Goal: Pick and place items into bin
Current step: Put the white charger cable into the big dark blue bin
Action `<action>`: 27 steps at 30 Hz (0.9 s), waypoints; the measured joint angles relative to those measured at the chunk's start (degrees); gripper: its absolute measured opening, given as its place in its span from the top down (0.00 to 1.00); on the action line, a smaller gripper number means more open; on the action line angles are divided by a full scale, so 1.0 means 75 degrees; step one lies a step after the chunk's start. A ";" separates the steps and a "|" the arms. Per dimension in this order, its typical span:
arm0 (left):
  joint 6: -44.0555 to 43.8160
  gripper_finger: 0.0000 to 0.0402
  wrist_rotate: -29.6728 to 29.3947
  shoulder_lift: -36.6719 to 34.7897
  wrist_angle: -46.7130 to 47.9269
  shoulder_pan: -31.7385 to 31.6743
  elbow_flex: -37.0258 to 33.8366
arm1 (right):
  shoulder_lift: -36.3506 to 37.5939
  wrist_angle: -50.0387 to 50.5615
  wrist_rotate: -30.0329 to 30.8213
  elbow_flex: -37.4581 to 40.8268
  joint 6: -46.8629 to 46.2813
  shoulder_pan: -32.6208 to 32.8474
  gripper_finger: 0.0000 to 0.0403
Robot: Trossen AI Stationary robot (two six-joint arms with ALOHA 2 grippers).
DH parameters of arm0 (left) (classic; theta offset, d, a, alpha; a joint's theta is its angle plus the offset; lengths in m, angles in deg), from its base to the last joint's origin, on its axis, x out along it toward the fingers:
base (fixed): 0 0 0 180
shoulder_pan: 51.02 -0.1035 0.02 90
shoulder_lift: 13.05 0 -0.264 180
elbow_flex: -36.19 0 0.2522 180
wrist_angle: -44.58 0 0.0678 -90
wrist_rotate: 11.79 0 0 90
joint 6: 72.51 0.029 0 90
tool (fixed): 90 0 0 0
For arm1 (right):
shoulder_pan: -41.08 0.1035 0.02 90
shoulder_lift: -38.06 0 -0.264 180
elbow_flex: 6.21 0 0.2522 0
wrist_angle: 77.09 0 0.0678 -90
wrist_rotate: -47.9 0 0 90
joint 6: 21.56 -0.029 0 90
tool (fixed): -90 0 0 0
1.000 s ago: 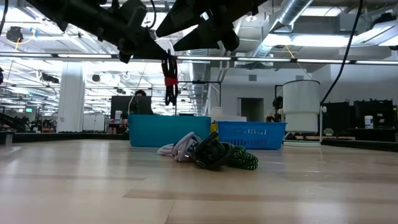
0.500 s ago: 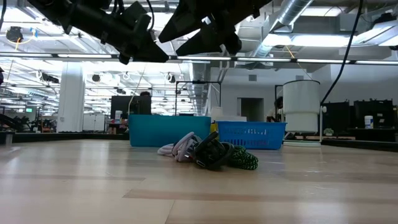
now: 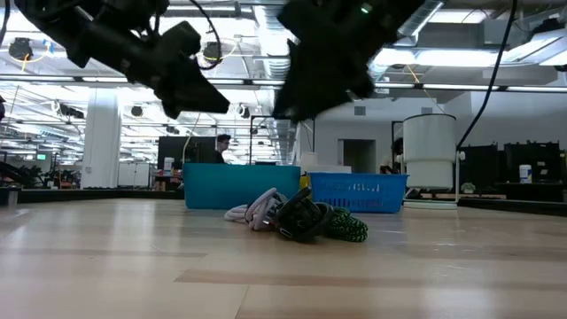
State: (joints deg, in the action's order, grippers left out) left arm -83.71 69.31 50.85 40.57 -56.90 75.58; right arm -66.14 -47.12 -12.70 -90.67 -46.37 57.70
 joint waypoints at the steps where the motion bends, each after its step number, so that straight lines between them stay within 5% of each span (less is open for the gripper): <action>1: 0.0120 0.79 0.0388 0.0000 -0.0014 0.0120 -0.0001 | 0.0000 0.0342 -0.0105 0.0000 -0.0173 0.0024 0.35; 6: 0.1055 0.78 0.1969 0.0000 0.0328 0.0972 0.0111 | 0.0000 0.1890 -0.1102 0.0000 -0.1151 0.0118 0.35; 12: 0.1561 0.78 0.1456 0.0000 0.2662 0.1662 0.1045 | 0.0000 0.3198 -0.1715 0.0000 -0.2360 0.0374 0.35; 20: 0.2222 0.78 0.1338 0.0020 0.4648 0.1892 0.2257 | 0.0000 0.4852 -0.1458 0.0000 -0.3437 0.0473 0.35; 27: 0.2669 0.71 0.1227 0.1314 0.5636 0.1892 0.3173 | 0.0001 0.6416 -0.0295 -0.0003 -0.3629 0.0457 0.35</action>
State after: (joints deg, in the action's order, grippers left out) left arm -63.70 78.51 60.70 82.85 -42.71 99.38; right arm -66.13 0.99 -14.92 -90.69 -73.59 61.12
